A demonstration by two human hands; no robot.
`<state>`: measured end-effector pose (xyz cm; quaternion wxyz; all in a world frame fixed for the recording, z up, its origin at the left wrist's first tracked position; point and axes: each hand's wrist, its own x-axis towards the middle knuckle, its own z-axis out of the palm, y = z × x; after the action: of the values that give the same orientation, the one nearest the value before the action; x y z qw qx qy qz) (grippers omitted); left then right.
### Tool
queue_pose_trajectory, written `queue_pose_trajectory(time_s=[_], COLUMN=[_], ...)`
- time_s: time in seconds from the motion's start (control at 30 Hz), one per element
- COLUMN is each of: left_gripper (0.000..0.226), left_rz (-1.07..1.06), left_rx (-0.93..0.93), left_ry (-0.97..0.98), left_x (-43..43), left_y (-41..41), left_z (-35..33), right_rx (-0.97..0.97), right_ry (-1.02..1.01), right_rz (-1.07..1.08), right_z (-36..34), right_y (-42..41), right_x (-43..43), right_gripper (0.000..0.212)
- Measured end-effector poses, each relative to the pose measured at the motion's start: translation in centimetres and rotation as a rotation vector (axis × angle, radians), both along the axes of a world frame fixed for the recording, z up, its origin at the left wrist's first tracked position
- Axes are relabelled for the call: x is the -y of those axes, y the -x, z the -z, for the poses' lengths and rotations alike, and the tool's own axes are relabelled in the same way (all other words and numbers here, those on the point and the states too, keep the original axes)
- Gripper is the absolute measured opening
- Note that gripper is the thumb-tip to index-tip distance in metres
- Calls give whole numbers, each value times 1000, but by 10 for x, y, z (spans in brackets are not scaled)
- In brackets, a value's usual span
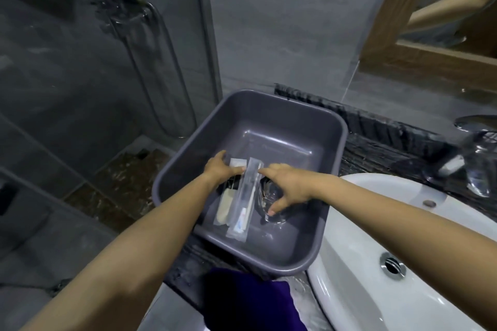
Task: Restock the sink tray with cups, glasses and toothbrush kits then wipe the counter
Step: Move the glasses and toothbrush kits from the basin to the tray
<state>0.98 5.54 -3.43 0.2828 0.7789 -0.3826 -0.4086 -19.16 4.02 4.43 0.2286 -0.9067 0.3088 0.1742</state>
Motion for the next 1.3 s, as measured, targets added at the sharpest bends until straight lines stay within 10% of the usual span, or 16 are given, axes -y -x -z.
queue_pose_trajectory(time_s=[0.3,0.67,1.3], left_gripper=[89,30,25], left_rz=[-69,0,19], left_rx=[295,234,33], left_ry=[-138,-96,55], left_x=[9,12,12], left_y=[26,27,24], left_z=[2,2,-30], right_rx=[86,118,233], right_ry=[3,-7,67], right_rz=[117,201,400], right_z=[8,7,-14], right_y=[11,10,10], right_x=[-7,-9,-6], right_gripper=[113,90,68])
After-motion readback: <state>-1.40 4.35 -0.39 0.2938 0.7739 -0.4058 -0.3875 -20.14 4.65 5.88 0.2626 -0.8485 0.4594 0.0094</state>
